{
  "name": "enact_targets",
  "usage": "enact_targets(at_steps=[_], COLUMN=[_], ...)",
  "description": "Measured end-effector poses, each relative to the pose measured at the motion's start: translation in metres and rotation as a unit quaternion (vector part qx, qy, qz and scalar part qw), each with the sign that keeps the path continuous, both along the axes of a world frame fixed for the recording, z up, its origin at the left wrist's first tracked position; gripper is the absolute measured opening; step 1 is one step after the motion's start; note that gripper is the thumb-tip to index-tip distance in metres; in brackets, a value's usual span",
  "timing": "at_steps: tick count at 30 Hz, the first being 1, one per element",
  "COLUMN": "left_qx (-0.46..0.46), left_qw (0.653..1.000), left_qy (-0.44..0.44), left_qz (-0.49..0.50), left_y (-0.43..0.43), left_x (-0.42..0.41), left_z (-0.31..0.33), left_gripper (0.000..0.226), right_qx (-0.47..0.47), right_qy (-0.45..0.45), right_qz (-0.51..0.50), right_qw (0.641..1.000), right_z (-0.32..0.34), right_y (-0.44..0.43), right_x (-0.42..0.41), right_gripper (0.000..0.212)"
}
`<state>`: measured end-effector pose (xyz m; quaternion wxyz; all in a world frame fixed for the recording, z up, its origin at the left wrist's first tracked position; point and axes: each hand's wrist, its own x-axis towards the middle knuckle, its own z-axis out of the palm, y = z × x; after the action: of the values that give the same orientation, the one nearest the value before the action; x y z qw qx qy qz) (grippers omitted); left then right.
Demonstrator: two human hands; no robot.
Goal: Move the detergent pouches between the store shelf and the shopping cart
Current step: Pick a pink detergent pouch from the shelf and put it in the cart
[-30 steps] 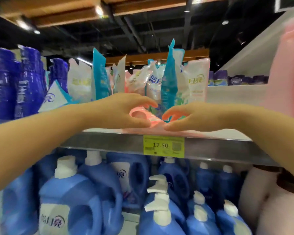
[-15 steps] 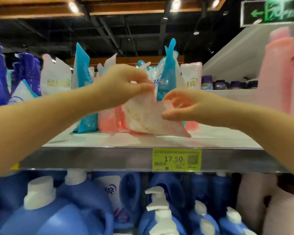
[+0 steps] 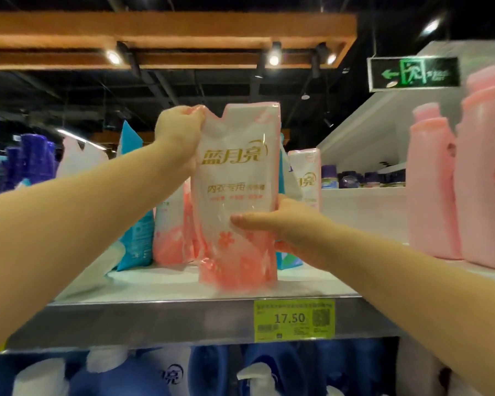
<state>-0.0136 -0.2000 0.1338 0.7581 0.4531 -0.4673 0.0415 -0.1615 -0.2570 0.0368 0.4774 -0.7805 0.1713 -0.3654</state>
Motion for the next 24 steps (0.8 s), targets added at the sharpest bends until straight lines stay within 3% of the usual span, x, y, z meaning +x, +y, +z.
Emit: enact_targets(at_steps=[3, 6, 8, 12, 15, 18, 24], left_qx=[0.072, 0.135, 0.138, 0.174, 0.118, 0.032, -0.042], left_qw=[0.997, 0.986, 0.977, 0.971, 0.979, 0.983, 0.977], left_qy=[-0.012, 0.031, 0.032, 0.008, 0.013, -0.026, -0.043], left_qz=[0.014, -0.088, -0.157, -0.164, -0.168, -0.18, -0.206], left_y=[0.008, 0.016, 0.021, 0.026, 0.031, 0.042, 0.057], left_x=[0.0, -0.001, -0.003, -0.004, -0.014, -0.032, -0.095], left_z=[-0.016, -0.045, -0.063, -0.089, -0.092, -0.079, -0.072], left_gripper=[0.038, 0.066, 0.066, 0.065, 0.052, 0.032, 0.048], right_qx=[0.013, 0.011, 0.022, 0.009, -0.028, -0.057, -0.098], right_qy=[0.002, -0.003, -0.028, -0.078, -0.103, -0.165, -0.215], right_qz=[-0.015, -0.037, -0.046, -0.09, -0.148, -0.154, -0.193], right_qw=[1.0, 0.999, 0.998, 0.993, 0.983, 0.973, 0.952], right_z=[0.001, 0.0, -0.001, -0.005, -0.002, 0.011, 0.017], right_y=[0.002, 0.006, 0.009, 0.015, 0.027, 0.042, 0.073], right_x=[0.002, 0.005, 0.006, 0.016, 0.021, 0.011, -0.058], right_gripper=[0.044, 0.042, 0.039, 0.05, 0.059, 0.035, 0.04])
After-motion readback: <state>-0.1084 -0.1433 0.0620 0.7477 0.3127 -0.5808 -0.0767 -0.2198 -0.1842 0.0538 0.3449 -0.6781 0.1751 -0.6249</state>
